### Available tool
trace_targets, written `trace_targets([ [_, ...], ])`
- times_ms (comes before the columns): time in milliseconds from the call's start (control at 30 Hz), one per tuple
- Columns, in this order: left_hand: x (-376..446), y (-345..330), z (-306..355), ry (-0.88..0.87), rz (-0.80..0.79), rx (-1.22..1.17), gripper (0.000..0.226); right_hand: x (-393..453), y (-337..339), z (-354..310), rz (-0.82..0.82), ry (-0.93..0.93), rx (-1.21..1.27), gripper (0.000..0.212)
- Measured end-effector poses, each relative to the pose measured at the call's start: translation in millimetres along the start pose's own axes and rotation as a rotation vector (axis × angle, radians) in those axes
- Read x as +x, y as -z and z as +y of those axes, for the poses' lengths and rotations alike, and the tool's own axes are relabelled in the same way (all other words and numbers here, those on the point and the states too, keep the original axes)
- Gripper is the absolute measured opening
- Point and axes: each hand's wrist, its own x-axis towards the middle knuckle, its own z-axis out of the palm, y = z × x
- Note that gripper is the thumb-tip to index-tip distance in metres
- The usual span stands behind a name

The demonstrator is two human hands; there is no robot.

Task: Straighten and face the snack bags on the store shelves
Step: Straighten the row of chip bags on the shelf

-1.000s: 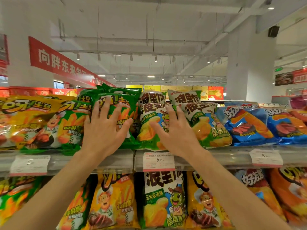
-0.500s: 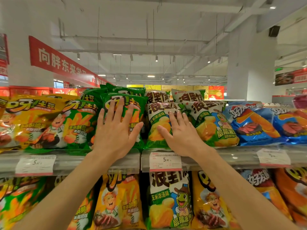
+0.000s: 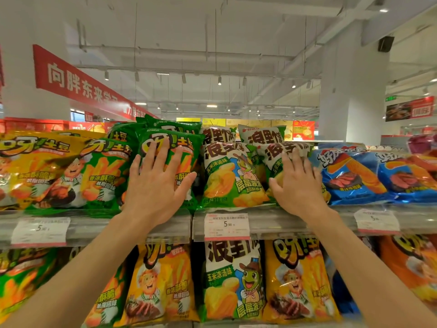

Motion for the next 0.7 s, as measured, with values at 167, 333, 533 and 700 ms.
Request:
trace_targets([
  [167, -0.5, 0.4, 0.5, 0.001, 0.004, 0.0, 0.08, -0.4, 3.8, -2.1, 0.065, 0.062, 0.07, 0.068],
  [333, -1.7, -2.2, 0.1, -0.004, 0.039, -0.002, 0.08, 1.4, -7.0, 1.9, -0.064, 0.027, -0.032, 0.066],
  [533, -6.6, 3.4, 6.0, -0.009, 0.134, 0.009, 0.074, -1.6, -7.8, 0.4, 0.017, 0.039, 0.019, 0.069],
  [700, -15.2, 11.2, 3.3, -0.039, 0.246, -0.272, 0.059, -25.8, 6.9, -4.3, 0.247, 0.095, 0.362, 0.054],
])
